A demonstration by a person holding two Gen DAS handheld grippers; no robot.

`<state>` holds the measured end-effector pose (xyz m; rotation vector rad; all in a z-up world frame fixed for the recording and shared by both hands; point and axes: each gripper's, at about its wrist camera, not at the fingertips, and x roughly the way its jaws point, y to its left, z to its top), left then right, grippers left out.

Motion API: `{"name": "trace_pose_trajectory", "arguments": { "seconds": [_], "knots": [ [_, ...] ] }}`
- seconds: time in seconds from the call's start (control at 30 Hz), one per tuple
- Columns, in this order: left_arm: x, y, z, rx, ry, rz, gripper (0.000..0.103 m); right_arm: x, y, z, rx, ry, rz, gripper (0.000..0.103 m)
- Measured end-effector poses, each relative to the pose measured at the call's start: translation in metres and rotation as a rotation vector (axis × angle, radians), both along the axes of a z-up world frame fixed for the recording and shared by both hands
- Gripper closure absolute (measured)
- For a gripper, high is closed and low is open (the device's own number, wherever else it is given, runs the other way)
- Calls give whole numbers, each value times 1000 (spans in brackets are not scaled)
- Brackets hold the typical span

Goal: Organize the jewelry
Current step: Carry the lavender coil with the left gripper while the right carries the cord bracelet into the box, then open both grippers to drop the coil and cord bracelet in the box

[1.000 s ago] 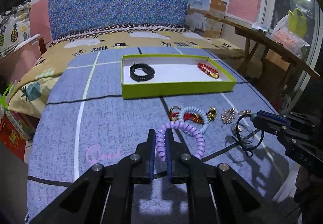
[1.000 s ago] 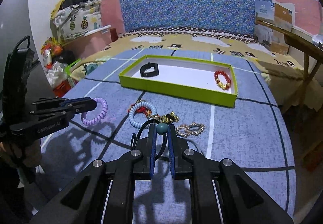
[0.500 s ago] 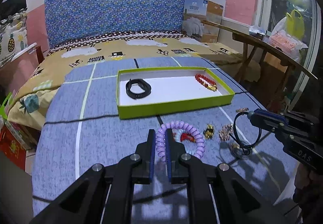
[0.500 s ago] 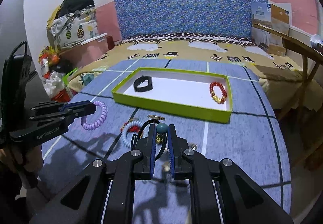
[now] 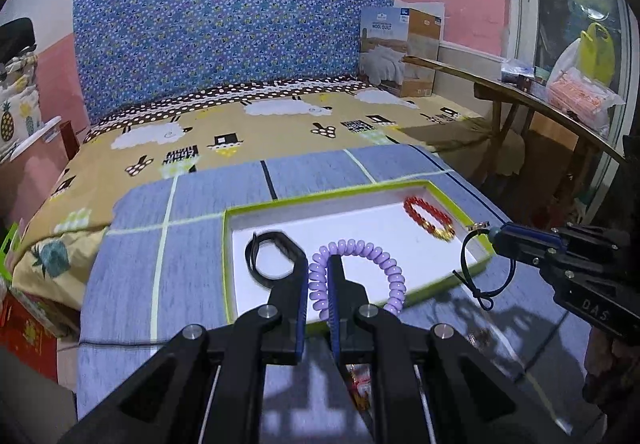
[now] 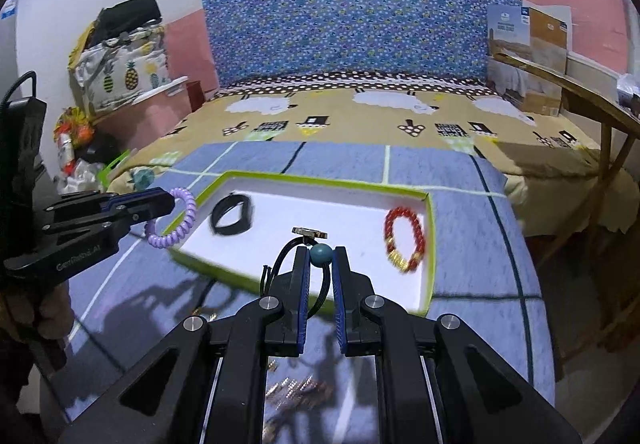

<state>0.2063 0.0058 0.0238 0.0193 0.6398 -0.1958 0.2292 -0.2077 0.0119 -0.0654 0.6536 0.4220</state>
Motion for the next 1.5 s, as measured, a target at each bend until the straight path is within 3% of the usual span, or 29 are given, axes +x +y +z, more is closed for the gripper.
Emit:
{"name": "trace_pose_trajectory", "arguments": {
  "seconds": [0.43, 0.77, 1.07, 1.17, 1.27, 1.5],
  "knots": [
    [80, -7, -26, 20, 66, 20, 93, 90, 3, -30, -19, 85, -21, 92],
    [120, -19, -54, 38, 156, 34, 93, 121, 5, -53, -63, 151, -48, 92],
    [125, -27, -63, 54, 185, 11, 92, 127, 2, -60, -76, 176, -65, 91],
    [122, -27, -61, 53, 175, 6, 91, 123, 0, -56, -72, 164, -70, 90],
    [116, -25, -56, 39, 161, 6, 81, 116, -3, -50, -64, 150, -73, 87],
    [86, -18, -35, 12, 101, 22, 81, 79, -7, -30, -48, 99, -72, 87]
  ]
}}
